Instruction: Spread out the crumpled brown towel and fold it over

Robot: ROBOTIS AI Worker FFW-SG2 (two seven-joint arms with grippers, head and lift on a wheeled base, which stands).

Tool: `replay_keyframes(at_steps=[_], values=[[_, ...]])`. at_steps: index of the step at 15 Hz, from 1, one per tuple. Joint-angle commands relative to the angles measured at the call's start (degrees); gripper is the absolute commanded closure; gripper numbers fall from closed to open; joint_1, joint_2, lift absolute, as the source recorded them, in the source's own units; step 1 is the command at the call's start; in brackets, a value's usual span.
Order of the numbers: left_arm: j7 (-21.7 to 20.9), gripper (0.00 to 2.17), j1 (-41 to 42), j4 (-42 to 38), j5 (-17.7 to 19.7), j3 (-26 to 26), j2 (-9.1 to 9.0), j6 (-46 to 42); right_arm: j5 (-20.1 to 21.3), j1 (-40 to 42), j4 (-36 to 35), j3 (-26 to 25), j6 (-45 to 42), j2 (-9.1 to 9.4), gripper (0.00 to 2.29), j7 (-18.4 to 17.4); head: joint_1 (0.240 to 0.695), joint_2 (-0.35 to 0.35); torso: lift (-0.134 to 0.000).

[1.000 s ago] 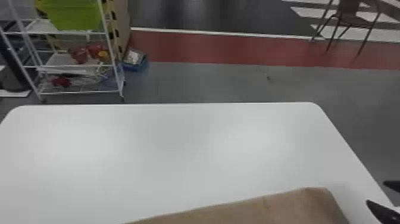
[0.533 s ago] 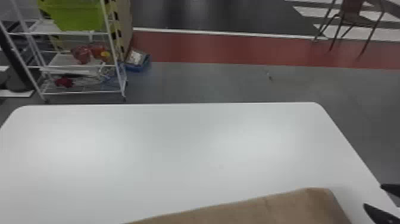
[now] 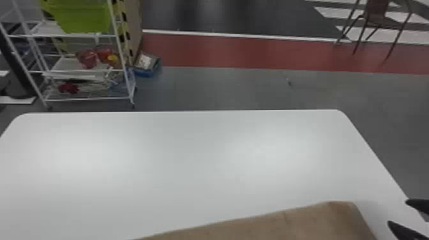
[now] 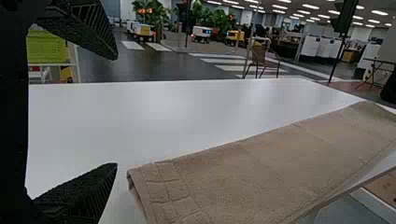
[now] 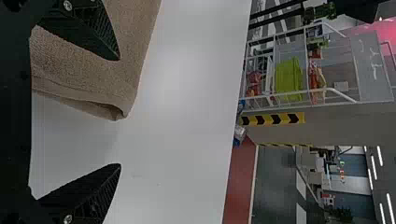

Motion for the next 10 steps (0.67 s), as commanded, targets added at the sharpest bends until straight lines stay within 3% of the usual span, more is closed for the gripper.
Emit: replay_keyframes(at_steps=[1, 10], values=[[-0.57, 0.08, 0.0, 0.0, -0.06, -0.04, 0.0, -0.1, 0.02, 0.01, 0.0, 0.1, -0.03, 0.0, 0.07, 0.19, 0.695, -0.106, -0.122], [-0.57, 0.08, 0.09, 0.09, -0.06, -0.74, 0.35, -0.1, 0.9, 0.27, -0.18, 0.54, -0.56, 0.17, 0.08, 0.19, 0.695, -0.105, -0.122]])
